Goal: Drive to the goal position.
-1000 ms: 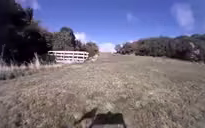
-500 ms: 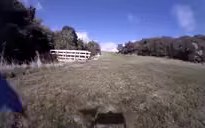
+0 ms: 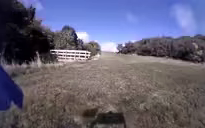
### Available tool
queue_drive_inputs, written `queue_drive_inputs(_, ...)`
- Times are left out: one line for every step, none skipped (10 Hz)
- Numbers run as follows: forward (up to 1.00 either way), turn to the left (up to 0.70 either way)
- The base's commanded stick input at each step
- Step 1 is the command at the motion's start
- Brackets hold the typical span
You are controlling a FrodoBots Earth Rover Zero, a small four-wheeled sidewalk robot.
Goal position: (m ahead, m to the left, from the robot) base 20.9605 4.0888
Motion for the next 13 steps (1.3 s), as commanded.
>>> queue_drive_inputs(0.00,-0.70)
queue_drive_inputs(0.00,-0.70)
queue_drive_inputs(0.00,-0.70)
queue_drive_inputs(0.00,-0.70)
queue_drive_inputs(0.00,-0.70)
queue_drive_inputs(0.00,-0.70)
queue_drive_inputs(0.00,-0.70)
queue_drive_inputs(0.00,-0.70)
queue_drive_inputs(0.00,-0.70)
queue_drive_inputs(0.00,-0.70)
queue_drive_inputs(0.00,-0.70)
queue_drive_inputs(0.00,-0.70)
queue_drive_inputs(0.00,-0.70)
